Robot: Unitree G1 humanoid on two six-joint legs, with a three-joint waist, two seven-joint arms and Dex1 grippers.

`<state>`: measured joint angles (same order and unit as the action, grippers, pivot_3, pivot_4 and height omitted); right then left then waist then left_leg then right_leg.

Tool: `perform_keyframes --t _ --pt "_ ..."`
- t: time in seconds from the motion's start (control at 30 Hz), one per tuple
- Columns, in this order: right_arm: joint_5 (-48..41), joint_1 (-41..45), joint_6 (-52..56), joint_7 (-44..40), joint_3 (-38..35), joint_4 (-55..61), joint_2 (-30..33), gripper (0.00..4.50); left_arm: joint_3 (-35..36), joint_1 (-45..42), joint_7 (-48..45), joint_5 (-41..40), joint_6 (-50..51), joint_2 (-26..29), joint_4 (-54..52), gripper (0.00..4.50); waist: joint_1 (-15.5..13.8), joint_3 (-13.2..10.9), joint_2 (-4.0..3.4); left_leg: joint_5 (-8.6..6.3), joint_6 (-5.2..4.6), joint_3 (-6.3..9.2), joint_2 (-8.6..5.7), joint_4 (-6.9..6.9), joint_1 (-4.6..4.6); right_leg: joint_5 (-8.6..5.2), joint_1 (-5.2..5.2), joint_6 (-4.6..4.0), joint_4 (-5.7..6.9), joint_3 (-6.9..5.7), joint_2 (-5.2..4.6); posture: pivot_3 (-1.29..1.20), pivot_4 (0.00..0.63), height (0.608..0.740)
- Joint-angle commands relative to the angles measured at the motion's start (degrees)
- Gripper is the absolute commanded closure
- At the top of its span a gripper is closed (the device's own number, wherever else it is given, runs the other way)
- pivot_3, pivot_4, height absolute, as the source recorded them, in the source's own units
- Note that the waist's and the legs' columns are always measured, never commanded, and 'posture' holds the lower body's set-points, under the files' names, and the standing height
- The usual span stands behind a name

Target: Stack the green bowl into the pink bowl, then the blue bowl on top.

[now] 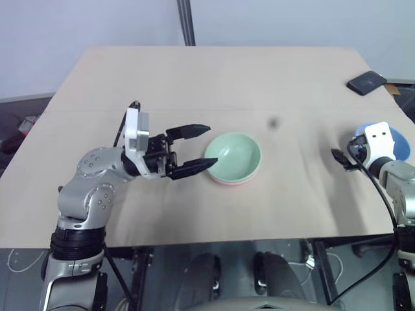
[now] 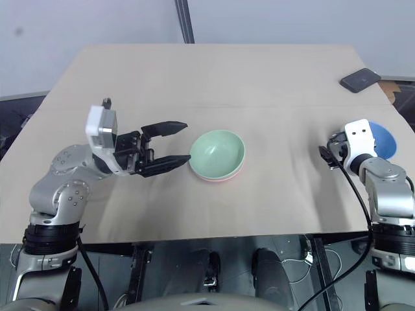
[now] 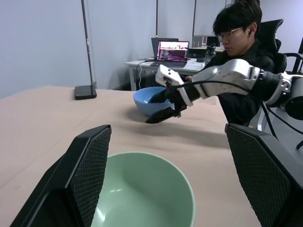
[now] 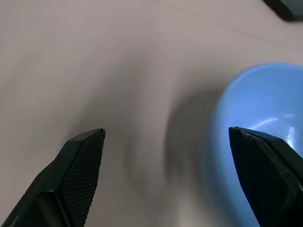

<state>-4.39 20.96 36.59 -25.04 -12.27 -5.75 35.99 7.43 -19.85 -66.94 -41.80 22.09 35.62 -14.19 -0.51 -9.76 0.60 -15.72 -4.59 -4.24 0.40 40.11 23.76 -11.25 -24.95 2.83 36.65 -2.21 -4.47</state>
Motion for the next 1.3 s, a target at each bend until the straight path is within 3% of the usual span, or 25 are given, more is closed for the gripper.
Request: perform_keyframes --t 0.03,0.1,0.3,0.37,0.5,0.7,0.87,1.03,1.3 --pt "1.28 1.83 -3.67 0.96 -0.37 -2.62 1.9 0.13 1.01 0.92 1.05 -0.04 -0.59 0.52 -2.59 0.42 0.02 0.0 0.0 0.0 0.0 0.0 0.0 0.0 0.01 0.0 -0.01 0.0 0.0 0.01 0.0 0.0 0.15 0.739" --pt "1.42 2.17 -5.0 1.09 -0.1 -3.86 2.16 0.64 1.16 1.76 1.68 -0.07 -0.46 0.69 -3.24 0.42 -0.02 0.0 0.0 0.0 0.0 0.0 0.01 0.0 0.01 0.0 0.0 0.0 0.0 0.01 0.0 0.0 0.15 0.739" --pt "1.93 2.52 -6.82 0.86 0.28 -3.48 3.04 3.7 0.89 4.34 3.04 2.51 -1.63 1.82 -3.92 0.42 0.01 0.0 0.0 0.0 0.0 0.0 0.03 0.0 0.0 0.0 0.0 0.0 0.0 0.02 0.01 0.0 0.15 0.739" --pt "2.22 2.46 -7.26 0.7 0.51 -3.16 3.39 4.44 0.87 4.84 3.21 2.73 -1.76 1.87 -3.98 0.42 -0.02 0.0 0.0 0.0 0.0 0.0 0.03 0.0 0.0 0.0 0.0 -0.01 0.0 0.03 0.01 0.0 0.15 0.739" --pt "1.34 3.06 -10.53 -0.67 0.89 -1.01 3.05 4.44 0.55 5.1 3.46 3.72 -2.76 1.69 -3.16 0.42 -0.07 -0.01 -0.01 0.0 0.0 0.0 0.03 0.0 0.0 -0.01 0.0 -0.02 -0.01 0.03 0.01 0.0 0.15 0.739" --pt "-13.68 3.54 -11.29 -14.96 4.31 19.15 -1.13 4.44 0.03 6.25 4.62 6.21 -3.05 2.05 -3.18 0.42 0.85 -0.02 -0.03 0.0 0.01 0.0 0.16 0.0 -0.01 0.01 -0.02 0.01 -0.01 0.05 0.11 0.0 0.15 0.739" --pt "-19.48 5.38 -7.43 -18.63 12.46 31.74 -4.3 4.44 0.78 7.45 5.8 7.4 -2.67 3.01 -3.66 0.42 0.92 -0.02 -0.02 -0.01 0.01 0.05 0.21 -0.01 0.0 0.0 -0.02 0.0 -0.01 0.0 0.12 0.0 0.15 0.739" --pt "-19.92 5.43 -5.93 -20.74 17.22 35.33 -3.4 4.44 1.97 9.83 7.36 6.93 -2.01 3.87 -5.75 0.42 0.21 -0.02 -0.01 -0.04 -0.05 0.07 0.09 0.0 0.05 -0.11 0.0 -0.21 -0.09 -0.09 -0.09 0.0 0.15 0.739" --pt "-20.35 2.71 -5.24 -24.7 18.77 36.58 1.21 4.44 4.19 15.54 10.2 6.05 -1.05 3.89 -9.91 0.42 -0.22 -0.02 -0.01 -0.05 -0.04 0.08 0.1 -0.01 0.06 -0.11 0.0 -0.23 -0.12 -0.16 -0.15 0.0 0.15 0.739"
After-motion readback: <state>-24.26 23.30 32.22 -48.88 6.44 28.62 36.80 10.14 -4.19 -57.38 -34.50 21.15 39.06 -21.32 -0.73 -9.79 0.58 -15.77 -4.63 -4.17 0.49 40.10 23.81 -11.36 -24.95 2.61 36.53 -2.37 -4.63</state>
